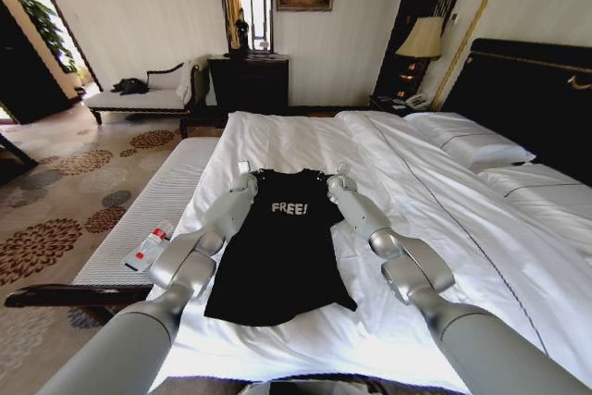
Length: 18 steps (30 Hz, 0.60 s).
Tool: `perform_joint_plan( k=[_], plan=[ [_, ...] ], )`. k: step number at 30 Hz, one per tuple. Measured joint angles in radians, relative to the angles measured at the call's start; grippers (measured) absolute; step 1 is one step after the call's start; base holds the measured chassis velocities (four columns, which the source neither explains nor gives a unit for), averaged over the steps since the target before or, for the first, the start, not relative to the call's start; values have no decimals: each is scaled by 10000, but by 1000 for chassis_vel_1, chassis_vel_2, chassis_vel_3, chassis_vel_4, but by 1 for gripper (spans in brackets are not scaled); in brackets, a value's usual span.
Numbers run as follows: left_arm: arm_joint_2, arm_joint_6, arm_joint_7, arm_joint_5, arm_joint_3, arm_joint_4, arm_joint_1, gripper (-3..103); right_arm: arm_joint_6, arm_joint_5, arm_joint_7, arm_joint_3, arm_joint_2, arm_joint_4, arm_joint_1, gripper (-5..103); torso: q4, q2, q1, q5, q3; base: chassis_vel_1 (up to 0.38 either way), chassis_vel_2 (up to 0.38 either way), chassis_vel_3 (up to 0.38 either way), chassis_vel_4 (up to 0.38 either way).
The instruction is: Fold the clothes on the bed.
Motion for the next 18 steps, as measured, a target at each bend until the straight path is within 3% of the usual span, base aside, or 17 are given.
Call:
perform_joint_plan(
  k=[1,2,4,6,10,12,13,17,18],
  plan=[
    [8,59,-44,0,0,-42,36,-1,-62,10,-16,-32,-50,86,-63,-1,1,0,0,-1,0,0,0,0,0],
    [13,102,-63,-8,-1,-69,62,4,-94,19,-23,-47,-75,134,-101,-1,1,0,0,-2,0,0,0,0,0],
    [52,235,-156,-31,-2,-230,201,15,-184,36,-64,-109,-149,292,-240,10,1,0,0,-1,0,0,0,0,0],
    [60,264,-193,-31,-2,-271,248,15,-205,43,-76,-126,-169,361,-285,15,1,0,0,-1,0,0,0,0,0],
    [109,325,-343,99,-1,-396,434,36,-338,199,-60,-197,-262,714,-446,37,1,0,0,-1,0,0,0,0,0],
    [144,325,-348,170,12,-463,473,42,-360,273,-28,-215,-296,815,-472,37,1,0,0,-1,0,0,0,0,0],
    [184,343,-351,235,27,-554,499,46,-406,396,40,-248,-361,980,-511,48,3,0,0,-1,0,0,0,0,0],
    [293,444,-461,195,10,-904,606,58,-568,746,316,-315,-619,1684,-696,54,0,0,0,-2,0,0,0,0,0],
    [395,509,-528,76,17,-1177,710,64,-616,857,421,-326,-696,1889,-755,64,-1,0,0,-1,0,0,0,0,0]
  ],
)
